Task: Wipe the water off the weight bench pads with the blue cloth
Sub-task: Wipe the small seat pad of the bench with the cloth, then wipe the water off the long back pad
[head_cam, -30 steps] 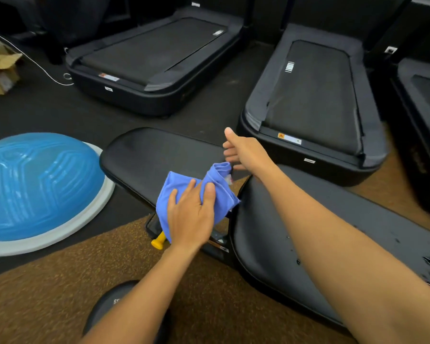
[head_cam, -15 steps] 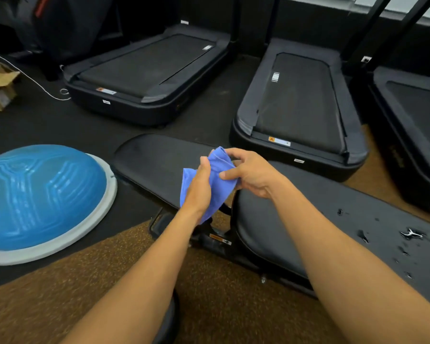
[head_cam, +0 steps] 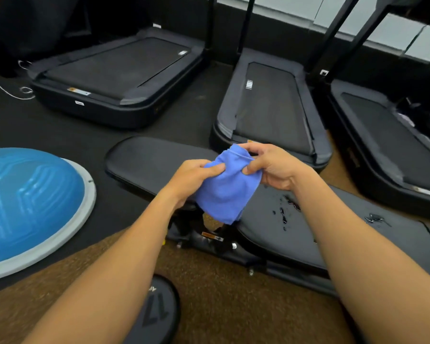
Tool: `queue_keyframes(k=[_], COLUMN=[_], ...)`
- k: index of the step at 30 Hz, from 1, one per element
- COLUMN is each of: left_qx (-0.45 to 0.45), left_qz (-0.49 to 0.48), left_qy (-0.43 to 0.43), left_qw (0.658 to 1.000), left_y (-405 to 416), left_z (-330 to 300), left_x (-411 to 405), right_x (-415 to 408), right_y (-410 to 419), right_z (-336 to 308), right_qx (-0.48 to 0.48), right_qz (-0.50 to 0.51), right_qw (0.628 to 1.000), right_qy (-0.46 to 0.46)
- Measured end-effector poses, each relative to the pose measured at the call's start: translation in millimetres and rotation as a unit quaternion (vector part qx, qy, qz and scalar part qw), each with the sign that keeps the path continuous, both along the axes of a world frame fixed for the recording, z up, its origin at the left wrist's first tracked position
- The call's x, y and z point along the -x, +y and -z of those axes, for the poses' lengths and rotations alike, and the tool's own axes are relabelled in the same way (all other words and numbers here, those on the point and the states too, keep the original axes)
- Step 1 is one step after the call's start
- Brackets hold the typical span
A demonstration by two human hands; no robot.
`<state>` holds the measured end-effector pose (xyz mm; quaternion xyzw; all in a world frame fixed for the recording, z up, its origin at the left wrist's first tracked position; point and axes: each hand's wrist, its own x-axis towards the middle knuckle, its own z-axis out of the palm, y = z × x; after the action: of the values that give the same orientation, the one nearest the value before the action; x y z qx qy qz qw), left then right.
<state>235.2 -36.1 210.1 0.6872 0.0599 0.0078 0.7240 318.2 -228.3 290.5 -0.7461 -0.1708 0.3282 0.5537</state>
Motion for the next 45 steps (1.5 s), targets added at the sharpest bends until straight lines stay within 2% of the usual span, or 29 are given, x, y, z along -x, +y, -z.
queue_keyframes(k=[3,8,12,15,16,18,20,22,24,27,29,31,34,36,41,45], left_qx=[-0.016,0.003,0.076,0.087,0.057,-0.090,-0.249,-0.303,-0.336,-0.359,-0.340,-0.276,-0.101,0.011,0.067,0.094], left_qz=[-0.009,0.024,0.054,0.093,0.092,0.055,0.001,-0.041,-0.062,-0.081,-0.109,-0.127,-0.107,-0.091,-0.070,-0.075], left_qy=[0.004,0.030,0.060,0.030,0.018,-0.013,-0.025,-0.005,0.017,0.040,0.049,0.063,0.097,0.114,0.113,0.110], left_qw=[1.000,0.999,0.994,0.991,0.994,0.994,0.968,0.952,0.940,0.929,0.933,0.951,0.984,0.989,0.989,0.987], left_y=[-6.0,-31.0,-47.2,-57.5,-63.2,-77.0,-89.1,-93.4,-91.0,-86.3,-83.2,-80.2,-81.2,-84.3,-87.4,-82.9], left_z=[7.9,8.0,8.4,12.3,15.3,23.9,36.4,46.2,52.0,48.3,46.5,47.9,46.6,45.2,43.2,50.9], left_x=[0.9,-0.5,-7.4,-17.9,-22.9,-34.7,-43.6,-47.0,-49.0,-50.4,-51.3,-52.7,-53.7,-55.6,-66.9,-75.3], right_x=[-1.2,-4.5,-13.3,-18.7,-22.5,-30.2,-33.3,-23.6,-2.6,24.6,28.4,26.4,29.5,38.0,59.7,46.6], right_y=[-18.6,-52.4,-77.8,-95.0,-98.8,-101.4,-99.7,-92.3,-79.4,-55.1,-44.5,-40.7,-40.1,-42.2,-51.9,-44.5], right_z=[8.9,15.6,11.8,4.6,6.8,18.1,34.7,52.4,72.0,102.2,120.6,134.3,145.4,147.1,152.4,149.6], right_qx=[0.063,0.115,0.150,0.151,0.160,0.215,0.296,0.330,0.309,0.295,0.331,0.375,0.417,0.433,0.444,0.440], right_qz=[0.033,0.043,0.055,0.077,0.098,0.150,0.182,0.177,0.135,0.053,0.015,-0.017,-0.033,-0.028,-0.024,-0.016], right_qw=[0.997,0.990,0.983,0.983,0.981,0.964,0.922,0.877,0.853,0.840,0.840,0.839,0.822,0.815,0.809,0.812], right_qy=[0.023,0.072,0.087,0.070,0.045,-0.045,-0.172,-0.301,-0.398,-0.452,-0.429,-0.393,-0.385,-0.384,-0.385,-0.383])
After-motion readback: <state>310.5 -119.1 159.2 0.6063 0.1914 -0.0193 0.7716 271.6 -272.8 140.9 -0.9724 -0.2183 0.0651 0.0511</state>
